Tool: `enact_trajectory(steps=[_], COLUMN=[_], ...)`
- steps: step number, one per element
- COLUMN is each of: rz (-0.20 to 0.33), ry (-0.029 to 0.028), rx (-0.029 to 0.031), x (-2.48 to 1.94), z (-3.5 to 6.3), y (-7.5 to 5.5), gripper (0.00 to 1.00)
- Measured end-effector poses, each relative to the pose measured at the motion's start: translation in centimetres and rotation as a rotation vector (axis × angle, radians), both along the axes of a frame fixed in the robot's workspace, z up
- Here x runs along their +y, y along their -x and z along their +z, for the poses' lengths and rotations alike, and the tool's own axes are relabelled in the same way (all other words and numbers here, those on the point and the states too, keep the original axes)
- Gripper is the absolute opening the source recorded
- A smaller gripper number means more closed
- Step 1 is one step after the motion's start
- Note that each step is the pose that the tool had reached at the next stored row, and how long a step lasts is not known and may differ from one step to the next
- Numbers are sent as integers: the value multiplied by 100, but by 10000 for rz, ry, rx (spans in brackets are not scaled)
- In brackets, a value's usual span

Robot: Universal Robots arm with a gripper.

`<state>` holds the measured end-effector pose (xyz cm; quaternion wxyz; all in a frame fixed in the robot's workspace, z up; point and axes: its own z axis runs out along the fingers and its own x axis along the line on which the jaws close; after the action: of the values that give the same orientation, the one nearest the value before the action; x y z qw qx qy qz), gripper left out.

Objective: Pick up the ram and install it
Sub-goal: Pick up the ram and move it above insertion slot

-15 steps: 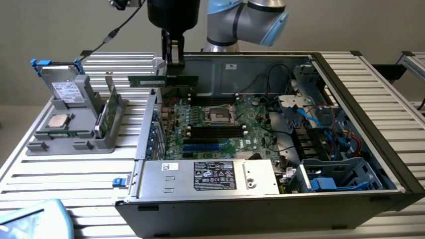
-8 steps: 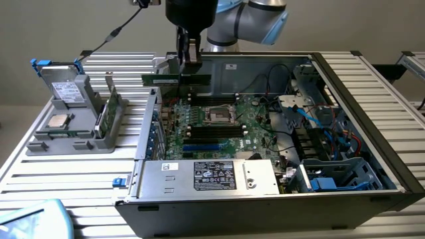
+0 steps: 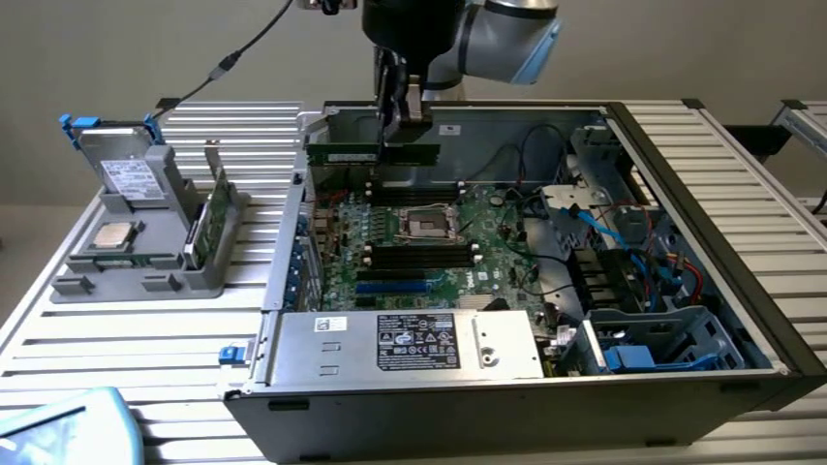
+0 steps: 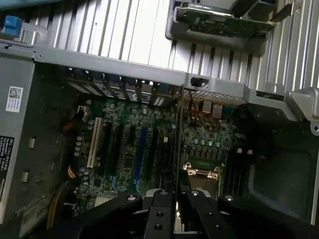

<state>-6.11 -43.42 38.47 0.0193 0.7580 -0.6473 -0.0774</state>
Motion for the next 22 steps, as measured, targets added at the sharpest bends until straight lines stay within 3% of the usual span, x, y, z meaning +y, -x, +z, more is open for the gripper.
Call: enact_trajectory(steps=[6,16,19,22], rz=[0,-56,-109,-230], ry=[1,4,37,106], rx=[-1,-16,-121,-314], x=[34,126,146,149], z=[-24,-88,-94,-100], y=[-254,-439,-458,-460], gripper=[14,14,14,14])
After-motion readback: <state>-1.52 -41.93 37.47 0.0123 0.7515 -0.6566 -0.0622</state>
